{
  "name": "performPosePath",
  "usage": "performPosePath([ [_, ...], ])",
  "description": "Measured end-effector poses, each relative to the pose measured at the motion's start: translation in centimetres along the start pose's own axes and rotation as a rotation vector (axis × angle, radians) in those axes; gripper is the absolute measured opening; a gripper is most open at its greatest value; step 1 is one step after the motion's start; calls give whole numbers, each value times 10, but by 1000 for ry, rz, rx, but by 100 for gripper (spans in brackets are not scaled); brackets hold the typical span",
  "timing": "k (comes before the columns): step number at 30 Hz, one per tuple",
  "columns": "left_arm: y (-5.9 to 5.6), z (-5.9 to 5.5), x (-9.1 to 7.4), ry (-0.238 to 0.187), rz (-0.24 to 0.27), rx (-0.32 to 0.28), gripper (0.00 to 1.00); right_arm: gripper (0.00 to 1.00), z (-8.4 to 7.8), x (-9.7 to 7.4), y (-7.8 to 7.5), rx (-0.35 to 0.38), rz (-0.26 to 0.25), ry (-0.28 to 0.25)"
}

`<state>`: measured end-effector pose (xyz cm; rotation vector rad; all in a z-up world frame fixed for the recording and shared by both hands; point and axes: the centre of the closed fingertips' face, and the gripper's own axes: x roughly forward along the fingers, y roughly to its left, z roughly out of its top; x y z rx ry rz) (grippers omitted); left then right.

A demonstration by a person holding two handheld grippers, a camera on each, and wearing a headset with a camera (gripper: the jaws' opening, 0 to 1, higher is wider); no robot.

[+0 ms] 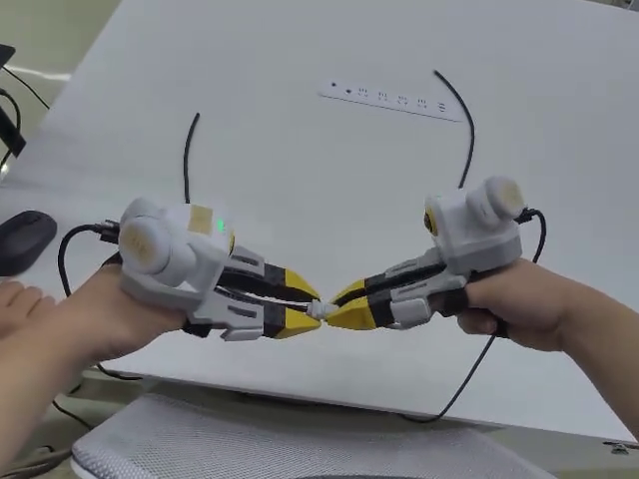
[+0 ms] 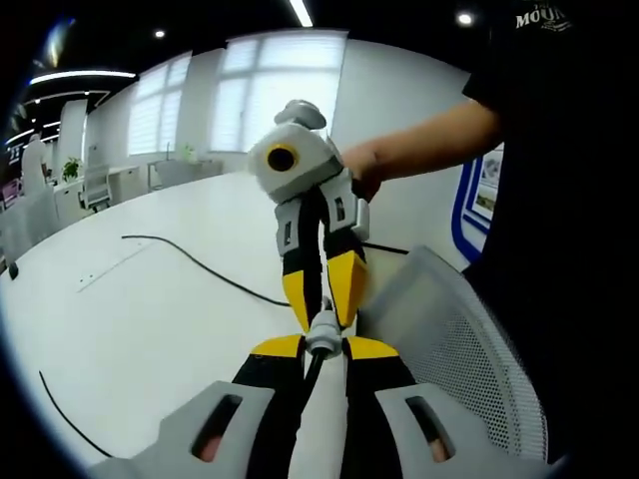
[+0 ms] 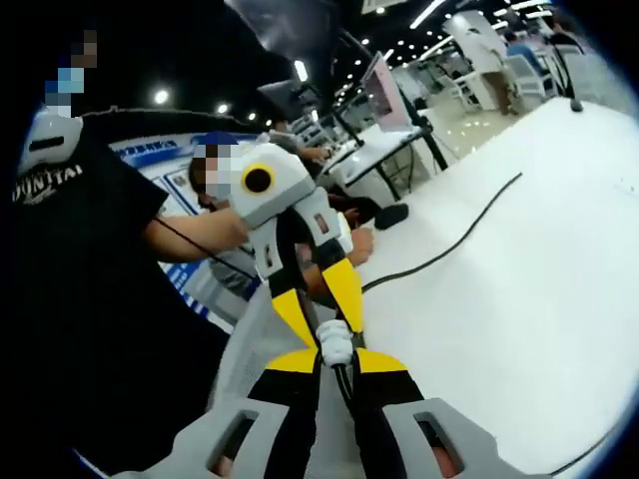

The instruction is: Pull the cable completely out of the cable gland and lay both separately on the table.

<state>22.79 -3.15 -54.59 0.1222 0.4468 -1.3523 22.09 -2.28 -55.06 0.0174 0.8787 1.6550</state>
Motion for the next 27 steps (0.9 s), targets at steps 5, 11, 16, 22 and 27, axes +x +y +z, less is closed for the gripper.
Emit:
performPosePath([
  [5, 4, -5, 2, 4, -11, -44, 15, 7, -3, 2, -7, -290, -126, 63],
  [11, 2, -13, 5, 20, -30, -82, 15, 7, -14, 8, -11, -603, -245, 200],
  [16, 5, -17, 6, 8, -36, -125, 15, 7, -15, 9, -13, -740, -307, 242],
  [22, 8, -14, 4, -5, -31, -141, 15, 7, -11, 8, -14, -743, -348, 231],
  [27, 8, -12, 4, -10, -32, -129, 15, 8, -8, 7, -16, -652, -341, 195],
])
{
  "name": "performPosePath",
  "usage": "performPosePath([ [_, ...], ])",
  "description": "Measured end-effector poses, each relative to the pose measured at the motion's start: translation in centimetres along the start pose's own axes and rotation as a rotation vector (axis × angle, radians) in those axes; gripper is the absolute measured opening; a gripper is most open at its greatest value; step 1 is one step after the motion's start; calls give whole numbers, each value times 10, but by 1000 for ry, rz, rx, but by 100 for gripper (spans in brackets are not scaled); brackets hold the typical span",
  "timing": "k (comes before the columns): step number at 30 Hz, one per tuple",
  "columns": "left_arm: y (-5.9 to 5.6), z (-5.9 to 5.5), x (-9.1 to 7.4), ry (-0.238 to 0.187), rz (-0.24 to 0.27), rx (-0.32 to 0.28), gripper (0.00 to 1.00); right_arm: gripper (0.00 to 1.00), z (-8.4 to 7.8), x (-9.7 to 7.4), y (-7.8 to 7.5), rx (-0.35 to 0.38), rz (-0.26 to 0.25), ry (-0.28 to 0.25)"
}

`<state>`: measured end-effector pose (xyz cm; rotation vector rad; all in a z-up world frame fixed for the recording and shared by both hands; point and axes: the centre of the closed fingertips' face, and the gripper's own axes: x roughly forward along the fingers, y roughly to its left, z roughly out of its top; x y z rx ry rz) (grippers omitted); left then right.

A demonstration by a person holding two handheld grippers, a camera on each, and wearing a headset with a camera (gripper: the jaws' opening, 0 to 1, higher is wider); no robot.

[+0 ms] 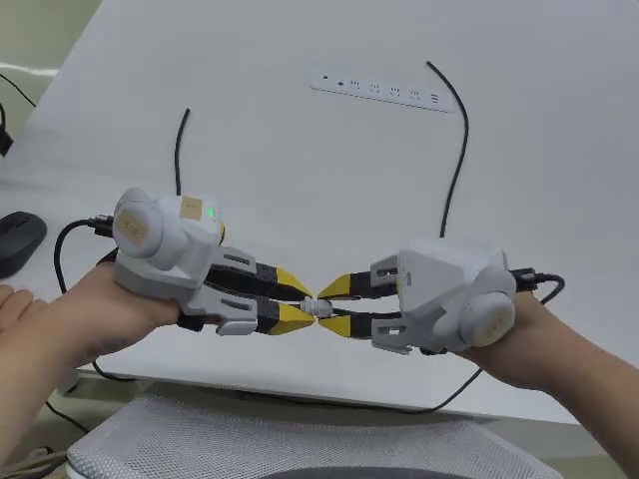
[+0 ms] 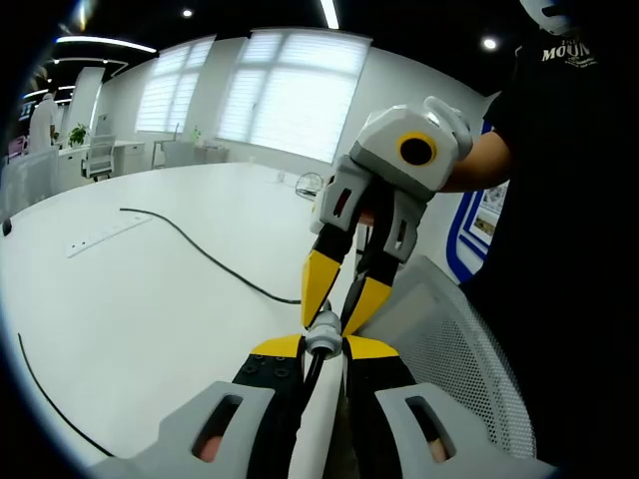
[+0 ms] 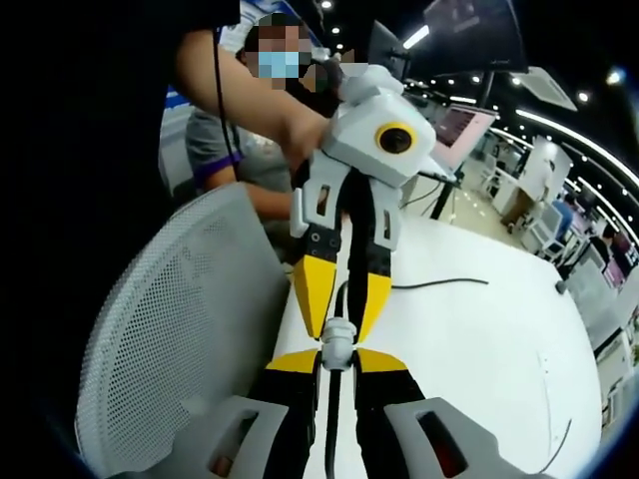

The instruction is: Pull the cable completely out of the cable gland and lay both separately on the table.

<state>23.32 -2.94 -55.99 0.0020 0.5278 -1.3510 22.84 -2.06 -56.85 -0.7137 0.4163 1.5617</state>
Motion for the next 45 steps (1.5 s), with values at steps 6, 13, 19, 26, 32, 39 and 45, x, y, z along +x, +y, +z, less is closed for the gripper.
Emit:
performPosePath([
  [6, -4, 1, 2, -4, -9, 22, 15, 23, -3, -3, -1, 198, 37, -30],
  [13, -10, 0, 1, 7, -16, 60, 15, 22, -7, -15, -3, 783, 253, -136],
  [19, -11, 6, -3, 1, -7, 121, 15, 18, 17, -22, -4, 1117, 511, -295],
  [26, -16, 12, -5, 0, -5, 155, 15, 17, 12, -15, -1, 1201, 541, -283],
  [32, -22, 13, -6, 19, -14, 191, 15, 18, 15, -17, 13, 1274, 639, -261],
  [39, -25, 17, -5, 26, -24, 220, 15, 18, 15, -15, 16, 1348, 689, -240],
  [45, -22, 13, -3, 39, -30, 221, 15, 9, 21, -20, 17, 1285, 712, -242],
])
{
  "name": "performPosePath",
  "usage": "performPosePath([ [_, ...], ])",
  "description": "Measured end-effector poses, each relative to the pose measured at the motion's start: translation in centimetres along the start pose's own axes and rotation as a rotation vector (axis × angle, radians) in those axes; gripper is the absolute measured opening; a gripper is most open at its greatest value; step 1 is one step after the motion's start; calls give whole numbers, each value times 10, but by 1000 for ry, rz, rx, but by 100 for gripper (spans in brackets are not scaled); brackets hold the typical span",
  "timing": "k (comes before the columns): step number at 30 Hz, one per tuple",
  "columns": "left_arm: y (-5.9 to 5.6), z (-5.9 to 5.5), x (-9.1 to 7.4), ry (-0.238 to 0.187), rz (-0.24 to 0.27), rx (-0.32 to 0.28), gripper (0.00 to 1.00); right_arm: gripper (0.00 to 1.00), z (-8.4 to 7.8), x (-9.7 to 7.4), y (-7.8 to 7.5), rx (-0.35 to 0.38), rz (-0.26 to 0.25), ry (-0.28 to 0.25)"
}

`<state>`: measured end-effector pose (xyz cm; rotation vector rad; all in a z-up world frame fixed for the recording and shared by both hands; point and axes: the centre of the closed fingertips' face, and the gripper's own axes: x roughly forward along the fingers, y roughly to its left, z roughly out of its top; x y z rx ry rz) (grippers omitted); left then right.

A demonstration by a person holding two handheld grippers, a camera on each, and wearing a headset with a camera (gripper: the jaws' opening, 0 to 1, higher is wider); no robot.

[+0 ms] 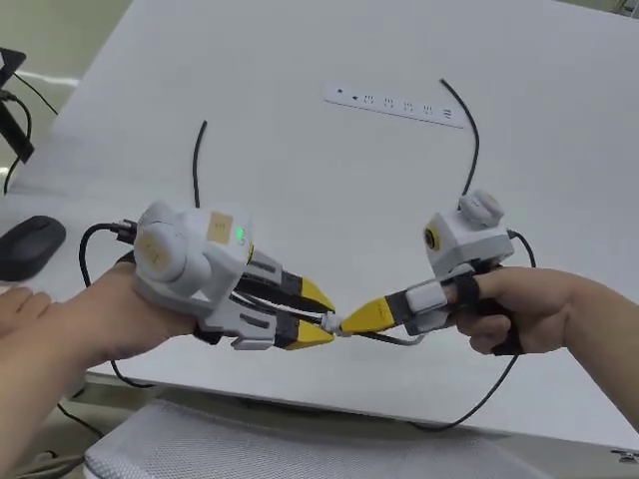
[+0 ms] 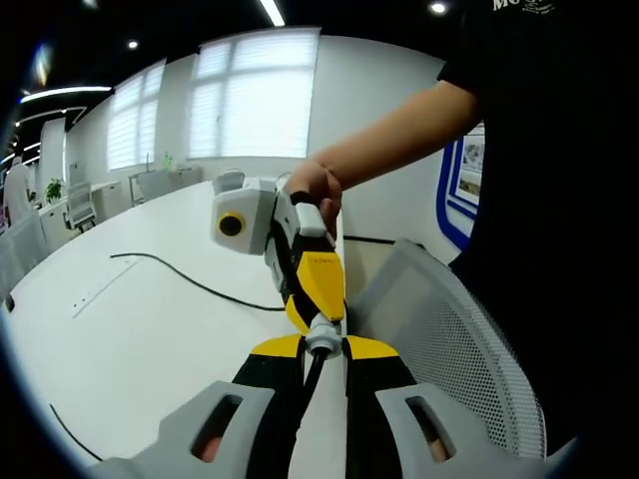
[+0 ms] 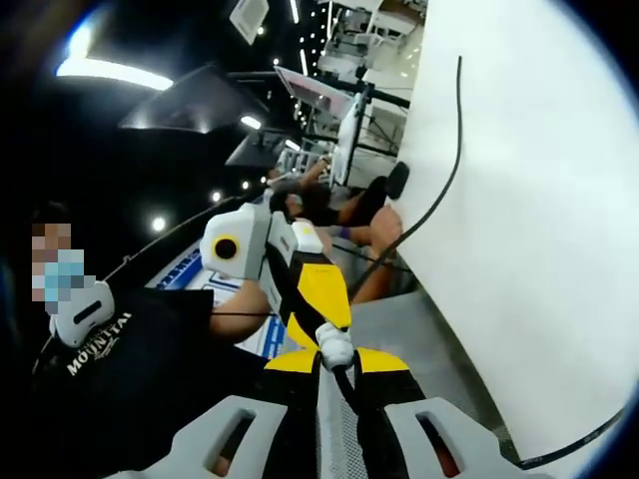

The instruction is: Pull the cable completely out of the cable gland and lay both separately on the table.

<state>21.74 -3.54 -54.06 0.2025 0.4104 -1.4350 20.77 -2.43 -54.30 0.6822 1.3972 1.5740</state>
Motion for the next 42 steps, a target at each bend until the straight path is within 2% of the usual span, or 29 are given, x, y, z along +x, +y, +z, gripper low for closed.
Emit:
performPosePath([
  [3, 3, -3, 0, -1, 2, -10, 15, 9, 0, 0, 0, -31, -14, 4],
  [4, 4, -4, 0, 2, 6, -10, 15, 8, 1, -1, -2, -74, -32, 3],
  [7, 9, -6, 0, 5, 20, -33, 15, 8, 5, -1, -5, -220, -84, -1],
  [8, 10, -7, 0, 4, 22, -37, 15, 8, 8, -2, -6, -346, -117, -7],
  [10, 13, -9, -2, -2, 34, -66, 15, 8, 9, -2, -5, -465, -157, -5],
  [12, 14, -7, -4, -21, 43, -85, 15, 8, 11, -2, -5, -490, -186, -22],
  [14, 14, -6, -5, -28, 46, -102, 15, 8, 13, -1, -5, -609, -232, -10],
  [21, 10, -10, -2, -15, 42, -129, 15, 7, 7, 1, -12, -899, -427, 88],
  [23, 11, -11, -1, -23, 49, -167, 15, 7, 9, -1, -15, -1004, -507, 106],
  [27, 13, -10, -2, -42, 58, -171, 15, 7, 11, -2, -15, -1187, -636, 141],
  [28, 12, -9, -3, -42, 55, -172, 15, 7, 9, -1, -15, -1203, -660, 157],
  [30, 11, -9, -2, -43, 49, -172, 15, 8, 8, -1, -16, -1223, -679, 156],
  [33, 11, -10, -1, -39, 48, -166, 15, 8, 9, -2, -18, -1197, -684, 134],
  [34, 11, -10, -1, -37, 47, -164, 15, 8, 9, -2, -20, -1149, -680, 116],
  [36, 10, -10, 0, -34, 47, -158, 15, 8, 10, -3, -20, -1168, -680, 120],
  [40, 10, -8, -1, -39, 43, -152, 15, 9, 11, -4, -17, -1144, -672, 100],
  [42, 10, -8, -1, -43, 43, -151, 15, 11, 13, -3, -13, -1099, -655, 58],
])
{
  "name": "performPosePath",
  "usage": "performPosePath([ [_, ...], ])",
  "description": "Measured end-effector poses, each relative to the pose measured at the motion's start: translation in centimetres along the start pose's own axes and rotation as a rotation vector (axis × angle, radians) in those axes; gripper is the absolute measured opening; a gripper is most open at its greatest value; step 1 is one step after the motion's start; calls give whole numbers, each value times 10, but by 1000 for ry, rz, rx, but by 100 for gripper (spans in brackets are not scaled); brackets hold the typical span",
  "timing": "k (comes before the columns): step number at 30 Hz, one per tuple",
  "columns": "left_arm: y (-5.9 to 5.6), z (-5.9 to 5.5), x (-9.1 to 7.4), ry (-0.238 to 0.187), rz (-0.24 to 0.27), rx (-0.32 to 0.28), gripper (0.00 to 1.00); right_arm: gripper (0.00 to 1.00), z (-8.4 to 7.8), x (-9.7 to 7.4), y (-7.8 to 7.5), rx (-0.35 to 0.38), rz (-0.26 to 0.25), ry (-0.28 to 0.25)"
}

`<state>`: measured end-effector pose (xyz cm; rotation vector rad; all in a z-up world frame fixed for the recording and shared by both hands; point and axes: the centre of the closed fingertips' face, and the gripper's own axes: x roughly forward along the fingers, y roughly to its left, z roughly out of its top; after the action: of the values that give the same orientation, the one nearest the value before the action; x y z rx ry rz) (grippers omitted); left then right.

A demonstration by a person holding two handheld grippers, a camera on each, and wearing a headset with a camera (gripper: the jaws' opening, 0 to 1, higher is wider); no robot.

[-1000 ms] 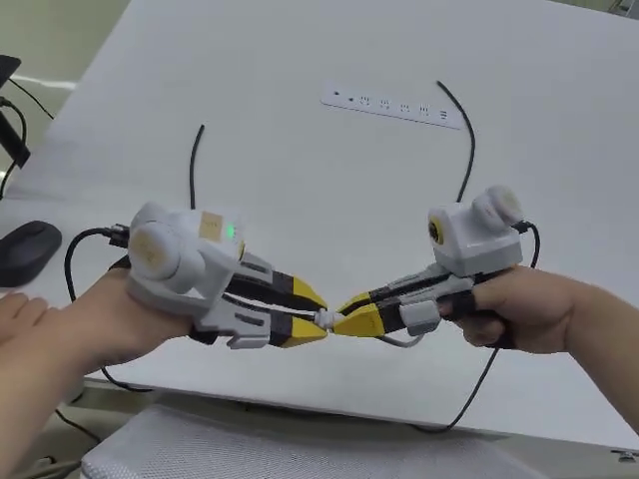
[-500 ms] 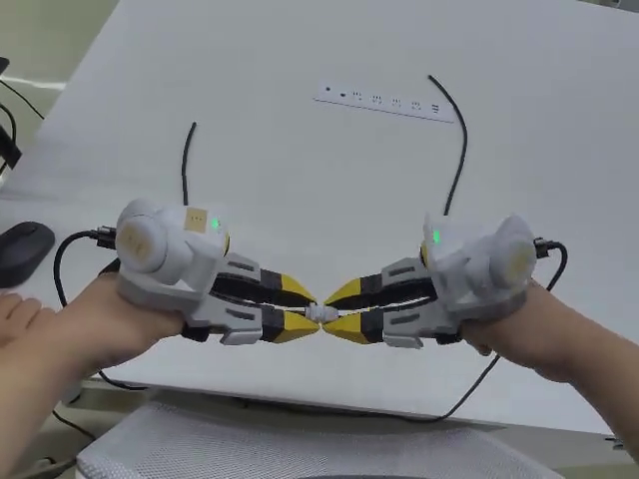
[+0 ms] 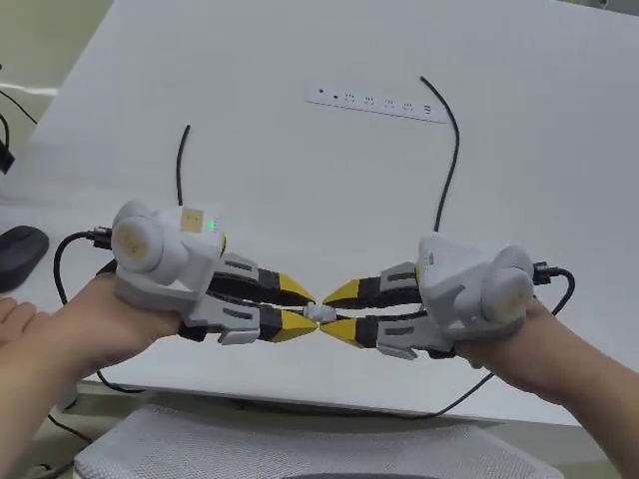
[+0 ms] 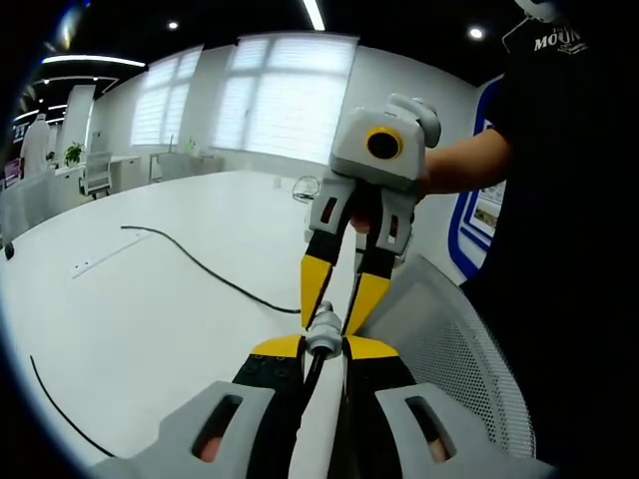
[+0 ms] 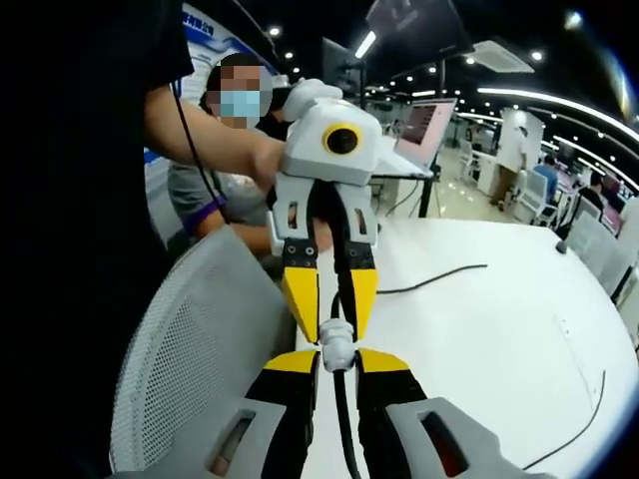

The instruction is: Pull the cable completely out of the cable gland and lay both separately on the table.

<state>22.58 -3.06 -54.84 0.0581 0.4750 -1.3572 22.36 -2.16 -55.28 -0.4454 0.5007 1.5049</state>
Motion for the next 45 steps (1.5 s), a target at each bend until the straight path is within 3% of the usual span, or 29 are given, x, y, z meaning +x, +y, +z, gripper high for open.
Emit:
performPosePath([
  [3, -1, -1, 0, 3, -1, 4, 15, 20, 3, -3, -2, 62, -9, -19],
  [6, -1, -1, -1, -1, 2, 3, 15, 25, 6, -13, -8, 187, -66, -39],
  [7, -1, 0, -2, -3, 5, 4, 15, 26, 7, -16, -11, 198, -90, -50],
  [9, 0, 0, -3, -6, 9, -1, 15, 26, 0, -26, -18, 217, -184, -3],
  [10, 1, 1, -5, -11, 16, -12, 15, 26, -8, -29, -19, 229, -222, 47],
  [12, 2, 1, -6, -20, 21, -24, 15, 24, -18, -33, -23, 192, -283, 108],
  [16, 4, 3, -8, -28, 34, -18, 15, 24, -13, -28, -15, 152, -330, 104],
  [19, 4, 2, -7, -26, 36, -18, 15, 20, -18, -22, -15, 60, -377, 176],
  [25, 4, 2, -4, -20, 38, -15, 15, 12, -21, -10, -14, -1, -405, 213],
  [28, 3, 4, -5, -22, 37, -16, 16, 7, -17, -8, -13, 47, -391, 187],
  [35, 4, 6, -8, -33, 42, -16, 15, 2, -11, -7, -13, -7, -392, 197],
  [45, 4, 5, -3, -13, 40, 5, 15, 0, -18, -8, -14, 29, -428, 200],
])
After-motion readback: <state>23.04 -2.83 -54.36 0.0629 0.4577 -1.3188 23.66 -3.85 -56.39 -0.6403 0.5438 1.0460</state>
